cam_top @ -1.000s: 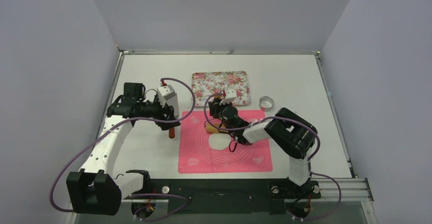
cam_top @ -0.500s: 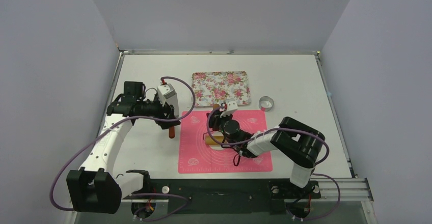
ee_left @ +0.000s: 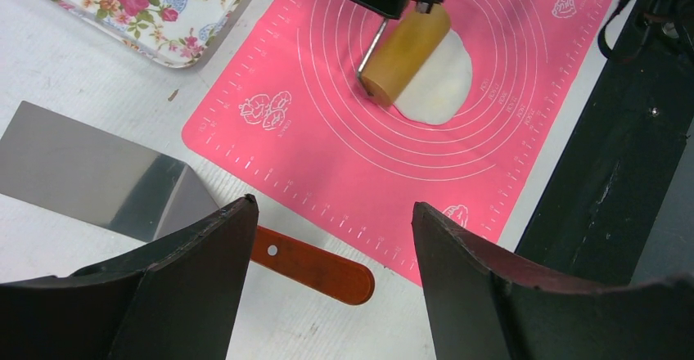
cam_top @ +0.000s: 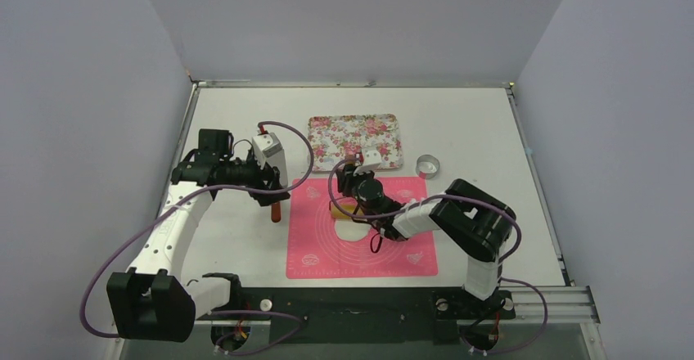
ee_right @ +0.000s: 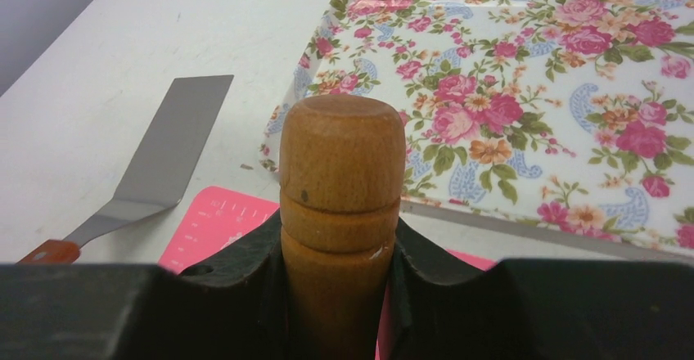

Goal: Roll out the dumpling wrappers from the dough
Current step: Flatten out the dough on the work surface.

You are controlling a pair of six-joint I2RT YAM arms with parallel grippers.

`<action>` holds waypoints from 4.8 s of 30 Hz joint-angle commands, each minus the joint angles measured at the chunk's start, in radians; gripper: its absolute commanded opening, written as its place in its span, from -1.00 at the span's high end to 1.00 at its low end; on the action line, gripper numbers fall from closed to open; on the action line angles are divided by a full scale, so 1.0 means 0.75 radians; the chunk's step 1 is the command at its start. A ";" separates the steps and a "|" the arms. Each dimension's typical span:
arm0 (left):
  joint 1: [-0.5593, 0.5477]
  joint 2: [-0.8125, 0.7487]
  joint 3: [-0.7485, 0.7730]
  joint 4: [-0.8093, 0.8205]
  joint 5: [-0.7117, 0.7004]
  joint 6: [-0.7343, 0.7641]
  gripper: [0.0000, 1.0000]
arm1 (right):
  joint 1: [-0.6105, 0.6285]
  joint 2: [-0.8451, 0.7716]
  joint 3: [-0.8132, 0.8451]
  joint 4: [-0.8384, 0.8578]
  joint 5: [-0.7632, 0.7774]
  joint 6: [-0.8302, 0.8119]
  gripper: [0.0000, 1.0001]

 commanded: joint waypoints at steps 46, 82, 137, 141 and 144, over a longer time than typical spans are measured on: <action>-0.028 0.012 0.134 -0.010 0.039 0.010 -0.35 | 0.075 0.114 -0.157 -0.454 0.147 -0.118 1.00; -0.019 -0.067 0.016 0.046 -0.049 -0.139 -0.35 | 0.202 0.058 -0.273 -0.486 0.290 0.040 1.00; -0.007 -0.061 0.012 0.039 -0.001 -0.146 -0.35 | 0.142 0.129 -0.281 -0.266 0.300 -0.021 1.00; -0.001 -0.052 0.008 0.042 0.001 -0.144 -0.35 | 0.085 0.126 -0.265 -0.259 0.277 -0.052 1.00; 0.008 -0.049 0.009 0.043 0.001 -0.147 -0.35 | 0.005 0.110 -0.213 -0.248 0.261 -0.109 1.00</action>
